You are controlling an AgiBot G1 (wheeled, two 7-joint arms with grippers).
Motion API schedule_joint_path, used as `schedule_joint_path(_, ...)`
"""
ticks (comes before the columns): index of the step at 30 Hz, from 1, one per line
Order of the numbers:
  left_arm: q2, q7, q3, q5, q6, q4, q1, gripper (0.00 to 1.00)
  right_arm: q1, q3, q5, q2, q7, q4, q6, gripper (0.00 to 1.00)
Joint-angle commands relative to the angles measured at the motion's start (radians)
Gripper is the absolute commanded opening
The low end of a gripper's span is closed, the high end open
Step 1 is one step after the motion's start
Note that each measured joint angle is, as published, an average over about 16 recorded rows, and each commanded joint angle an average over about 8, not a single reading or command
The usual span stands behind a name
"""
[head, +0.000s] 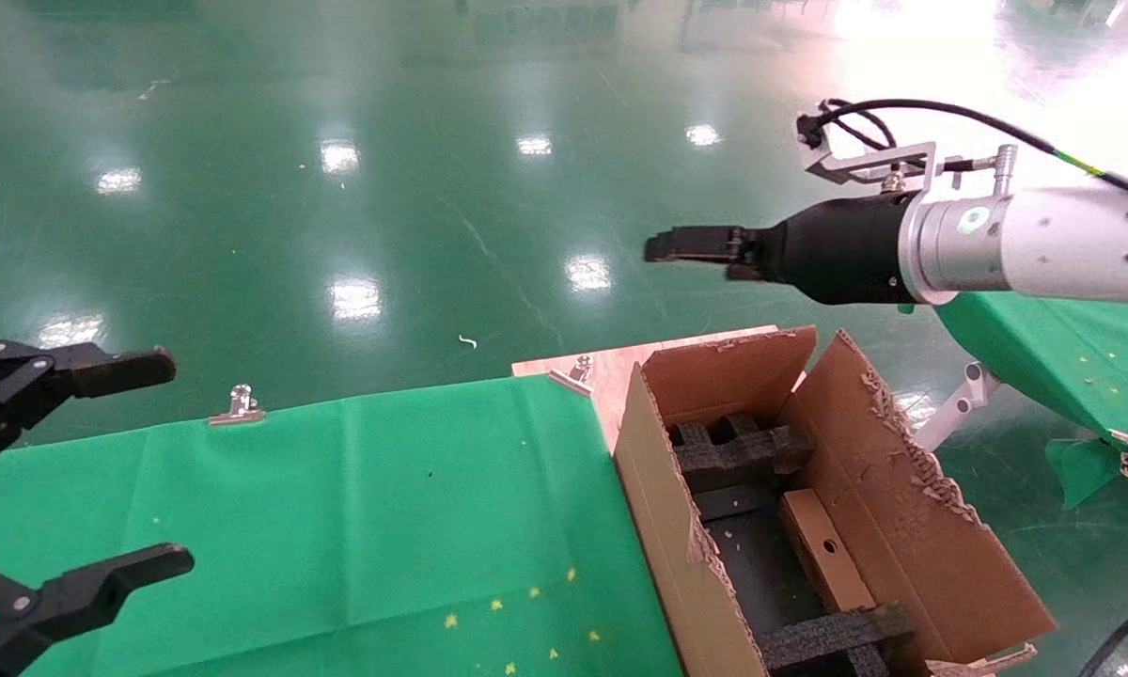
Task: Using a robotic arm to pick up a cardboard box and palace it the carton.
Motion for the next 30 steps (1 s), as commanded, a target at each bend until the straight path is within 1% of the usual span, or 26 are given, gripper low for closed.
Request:
schedule_joint_path(1,0.0,0.0,0.0,0.0,0.0,0.0,0.0,1.0,0.018,0.025,0.068,0.005,-0.031,0.002,-0.033,1.0)
schedule_joint_path(3,0.0,0.0,0.0,0.0,0.0,0.0,0.0,1.0,0.022,0.03,0.085,0.007,-0.033,0.001,-0.044,1.0)
schedule_joint_path(7,0.0,0.0,0.0,0.0,0.0,0.0,0.0,1.0,0.012,0.026,0.07,0.004,-0.027,-0.001,-0.037,1.0)
schedule_joint_path(11,0.0,0.0,0.0,0.0,0.0,0.0,0.0,1.0,-0.018,0.061,0.075,0.0,-0.067,-0.003,-0.053,1.0)
schedule_joint_path(14,0.0,0.0,0.0,0.0,0.0,0.0,0.0,1.0,-0.059,0.123,0.103,-0.005,-0.136,-0.006,-0.09,1.0)
schedule_joint_path(30,0.0,0.0,0.0,0.0,0.0,0.0,0.0,1.0,-0.34,0.519,0.26,-0.04,-0.583,-0.027,-0.321,1.0)
